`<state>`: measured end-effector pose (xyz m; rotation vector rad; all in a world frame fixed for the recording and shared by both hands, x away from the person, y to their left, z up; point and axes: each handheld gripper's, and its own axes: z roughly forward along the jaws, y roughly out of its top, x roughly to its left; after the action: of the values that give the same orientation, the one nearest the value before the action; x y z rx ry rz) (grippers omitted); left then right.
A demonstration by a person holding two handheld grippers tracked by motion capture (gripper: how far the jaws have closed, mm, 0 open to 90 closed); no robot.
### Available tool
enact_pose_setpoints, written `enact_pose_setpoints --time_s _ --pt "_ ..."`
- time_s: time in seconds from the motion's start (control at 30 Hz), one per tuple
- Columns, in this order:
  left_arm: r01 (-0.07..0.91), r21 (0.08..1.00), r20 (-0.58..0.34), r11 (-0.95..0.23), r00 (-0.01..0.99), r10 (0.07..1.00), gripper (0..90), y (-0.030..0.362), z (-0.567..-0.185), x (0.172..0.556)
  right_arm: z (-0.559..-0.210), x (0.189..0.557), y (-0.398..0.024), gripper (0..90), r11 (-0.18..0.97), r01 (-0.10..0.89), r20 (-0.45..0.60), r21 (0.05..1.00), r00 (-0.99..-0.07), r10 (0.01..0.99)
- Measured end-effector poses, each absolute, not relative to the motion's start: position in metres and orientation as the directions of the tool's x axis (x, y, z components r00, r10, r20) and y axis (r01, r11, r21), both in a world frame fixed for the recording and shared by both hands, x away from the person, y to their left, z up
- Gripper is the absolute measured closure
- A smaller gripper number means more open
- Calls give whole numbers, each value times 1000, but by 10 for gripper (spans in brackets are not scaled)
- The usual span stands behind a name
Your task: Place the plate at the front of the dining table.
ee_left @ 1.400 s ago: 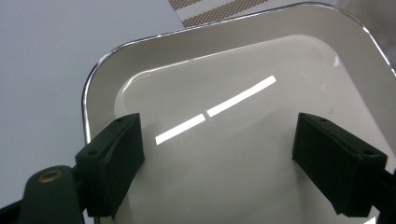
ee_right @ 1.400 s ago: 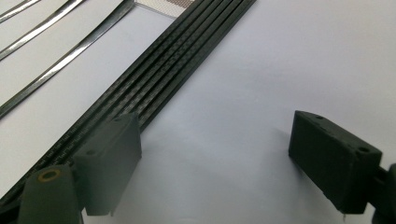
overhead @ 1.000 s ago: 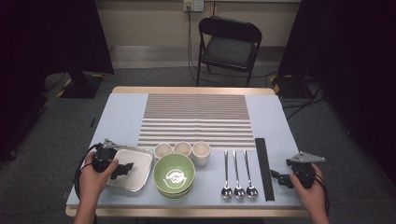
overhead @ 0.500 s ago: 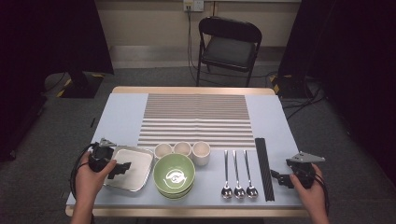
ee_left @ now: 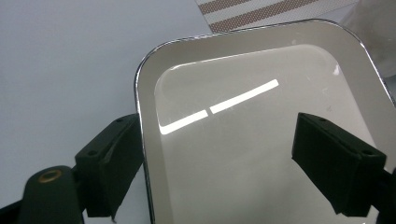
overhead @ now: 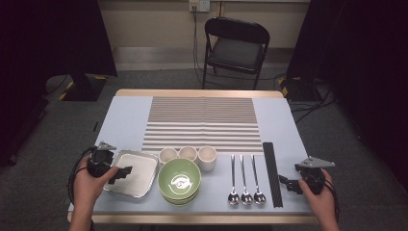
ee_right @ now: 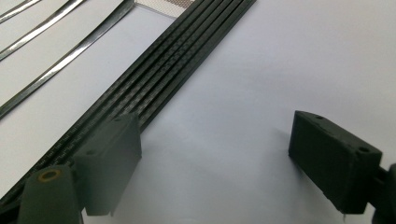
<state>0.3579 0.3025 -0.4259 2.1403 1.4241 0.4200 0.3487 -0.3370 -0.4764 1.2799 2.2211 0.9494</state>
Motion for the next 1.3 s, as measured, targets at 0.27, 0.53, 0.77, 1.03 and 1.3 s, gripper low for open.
enact_pose_setpoints --time_s 0.27,0.53,0.77,1.03,1.3 --pt "756 585 -35 -292 383 923 163 306 -422 357 -476 349 -337 163 347 593 -9 727 -497 868" --pt "760 588 -26 -277 360 933 164 312 -422 357 -476 349 -337 163 347 593 -9 727 -497 868" --pt "759 594 -33 -266 353 935 164 315 -425 358 -476 349 -337 163 347 593 -9 727 -497 868" --pt "769 584 -32 -259 341 940 166 319 -429 359 -476 349 -337 163 347 594 -8 726 -497 868" --pt "772 585 -21 -250 322 946 194 323 -434 360 -476 349 -337 163 347 594 -9 726 -497 868"
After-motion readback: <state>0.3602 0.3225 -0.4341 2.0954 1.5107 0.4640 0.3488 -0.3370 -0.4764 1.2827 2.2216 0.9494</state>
